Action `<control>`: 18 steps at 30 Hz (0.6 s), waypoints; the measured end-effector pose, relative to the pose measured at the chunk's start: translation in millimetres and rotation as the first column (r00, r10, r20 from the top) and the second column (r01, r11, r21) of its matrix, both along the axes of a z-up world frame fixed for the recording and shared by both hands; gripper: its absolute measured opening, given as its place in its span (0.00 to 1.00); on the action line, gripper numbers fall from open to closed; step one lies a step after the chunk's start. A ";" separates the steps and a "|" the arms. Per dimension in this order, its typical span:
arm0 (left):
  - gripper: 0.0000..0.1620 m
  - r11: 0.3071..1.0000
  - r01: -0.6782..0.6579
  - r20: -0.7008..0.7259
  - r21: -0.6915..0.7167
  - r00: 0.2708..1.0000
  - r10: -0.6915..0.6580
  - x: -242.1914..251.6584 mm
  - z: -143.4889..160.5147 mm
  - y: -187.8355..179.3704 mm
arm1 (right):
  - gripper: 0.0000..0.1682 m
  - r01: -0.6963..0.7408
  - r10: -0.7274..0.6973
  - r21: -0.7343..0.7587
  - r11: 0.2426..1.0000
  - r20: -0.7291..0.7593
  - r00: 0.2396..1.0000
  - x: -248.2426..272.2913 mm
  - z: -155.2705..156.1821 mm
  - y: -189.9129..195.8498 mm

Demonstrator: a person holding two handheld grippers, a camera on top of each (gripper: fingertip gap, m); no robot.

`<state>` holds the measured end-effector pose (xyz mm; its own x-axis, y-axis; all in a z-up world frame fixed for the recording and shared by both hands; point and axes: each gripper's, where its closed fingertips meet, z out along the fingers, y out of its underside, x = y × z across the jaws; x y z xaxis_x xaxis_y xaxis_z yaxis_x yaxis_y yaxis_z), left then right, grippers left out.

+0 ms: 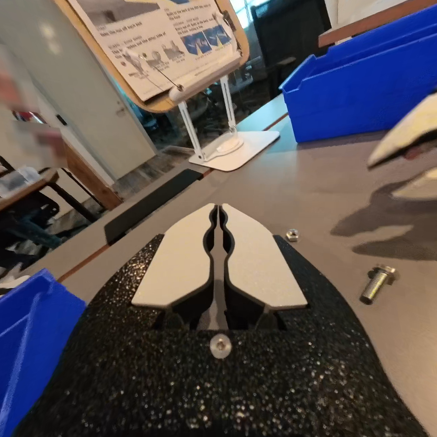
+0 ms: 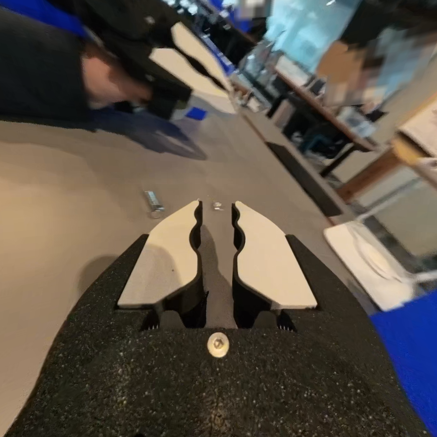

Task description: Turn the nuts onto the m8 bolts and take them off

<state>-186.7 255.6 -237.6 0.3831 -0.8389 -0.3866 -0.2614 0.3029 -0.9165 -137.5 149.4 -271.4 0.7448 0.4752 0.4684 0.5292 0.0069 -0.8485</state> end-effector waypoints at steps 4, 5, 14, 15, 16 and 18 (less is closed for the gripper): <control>0.00 0.999 -0.023 0.060 0.039 0.998 0.021 -2.9 6.7 1.3 | 0.12 -0.122 0.149 -0.269 0.955 0.081 0.985 -32.6 -19.7 -12.1; 0.00 0.999 -0.019 0.064 0.038 0.998 0.016 -2.1 6.1 0.8 | 0.10 -0.127 0.172 -0.312 0.942 0.120 0.978 -37.2 -21.3 -13.0; 0.00 1.000 -0.008 0.072 0.018 0.997 0.007 -1.6 3.9 2.4 | 0.13 -0.101 0.390 -0.689 0.718 0.277 0.878 -53.6 -49.3 1.1; 0.00 1.000 -0.009 0.076 0.009 0.997 0.008 -2.6 4.1 3.8 | 0.12 -0.092 0.408 -0.708 0.701 0.291 0.865 -54.8 -52.3 2.9; 0.00 1.000 -0.010 0.081 -0.001 0.997 0.011 -3.6 4.3 5.3 | 0.12 -0.083 0.424 -0.724 0.685 0.304 0.853 -56.1 -55.3 4.3; 0.00 1.000 -0.004 0.089 -0.027 0.996 0.006 -4.4 3.9 7.0 | 0.10 -0.076 0.451 -0.753 0.653 0.306 0.838 -60.3 -59.8 4.3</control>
